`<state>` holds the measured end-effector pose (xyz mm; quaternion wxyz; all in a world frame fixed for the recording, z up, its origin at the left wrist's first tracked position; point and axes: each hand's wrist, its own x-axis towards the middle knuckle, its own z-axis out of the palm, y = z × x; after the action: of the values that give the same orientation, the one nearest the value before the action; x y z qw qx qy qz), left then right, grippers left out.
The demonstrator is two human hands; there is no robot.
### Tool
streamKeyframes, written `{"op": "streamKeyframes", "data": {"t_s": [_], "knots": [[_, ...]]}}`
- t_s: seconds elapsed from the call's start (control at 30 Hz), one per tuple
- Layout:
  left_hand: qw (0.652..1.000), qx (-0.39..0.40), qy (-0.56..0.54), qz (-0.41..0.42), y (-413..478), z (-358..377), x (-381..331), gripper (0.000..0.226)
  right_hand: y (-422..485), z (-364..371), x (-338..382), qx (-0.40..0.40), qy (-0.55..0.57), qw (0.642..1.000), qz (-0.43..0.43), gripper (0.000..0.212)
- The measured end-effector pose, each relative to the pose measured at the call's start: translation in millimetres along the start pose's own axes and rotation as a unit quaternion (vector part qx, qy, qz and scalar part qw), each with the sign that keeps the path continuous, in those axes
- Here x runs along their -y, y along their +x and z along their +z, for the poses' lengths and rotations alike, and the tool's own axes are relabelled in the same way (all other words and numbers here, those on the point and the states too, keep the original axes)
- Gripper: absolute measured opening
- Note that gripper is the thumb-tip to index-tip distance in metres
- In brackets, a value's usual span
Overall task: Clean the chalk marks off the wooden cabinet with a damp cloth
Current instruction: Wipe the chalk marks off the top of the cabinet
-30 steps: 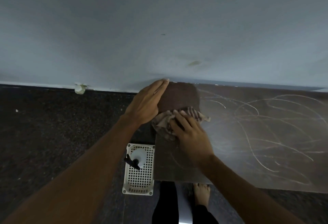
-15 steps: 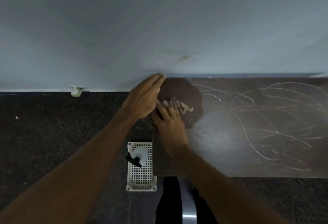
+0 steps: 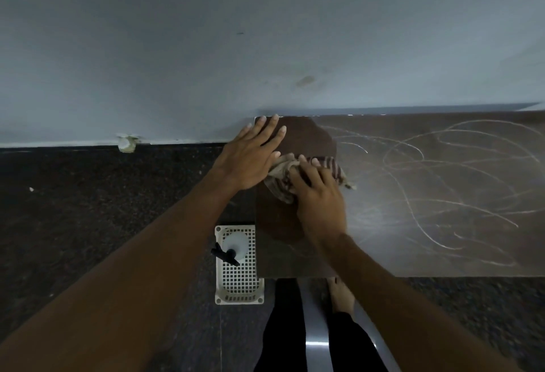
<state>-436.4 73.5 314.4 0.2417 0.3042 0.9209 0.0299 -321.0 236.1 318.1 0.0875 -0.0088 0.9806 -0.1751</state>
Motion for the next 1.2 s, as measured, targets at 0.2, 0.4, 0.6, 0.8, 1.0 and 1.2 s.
{"op": "streamKeyframes", "data": {"t_s": [0.2,0.4,0.6,0.8,1.0,1.2], "knots": [[0.999,0.032,0.026,-0.015,3.0,-5.4,-6.1,0.064,-49.6,25.5,34.8,0.049,0.025,0.996,-0.072,0.046],[0.995,0.077,0.062,-0.019,3.8,-2.8,-8.5,0.094,-128.8,34.6,26.2,0.064,0.019,0.988,-0.14,0.047],[0.995,0.071,0.063,-0.038,0.1,5.3,-17.2,0.113,-93.4,14.6,-20.2,0.059,0.009,0.997,-0.056,0.056],[0.993,0.052,0.092,-0.046,-1.4,7.6,-22.7,0.109,-57.5,15.9,22.4,0.028,0.029,0.996,0.085,0.053],[0.998,0.027,0.04,-0.044,-7.5,4.2,-33.4,0.109,-119.3,38.5,38.1,0.034,0.055,0.997,-0.05,0.037],[0.999,0.039,0.004,-0.032,-24.8,31.0,-48.8,0.111,-149.4,21.7,-24.9,0.019,0.0,0.999,-0.048,0.043]]}}
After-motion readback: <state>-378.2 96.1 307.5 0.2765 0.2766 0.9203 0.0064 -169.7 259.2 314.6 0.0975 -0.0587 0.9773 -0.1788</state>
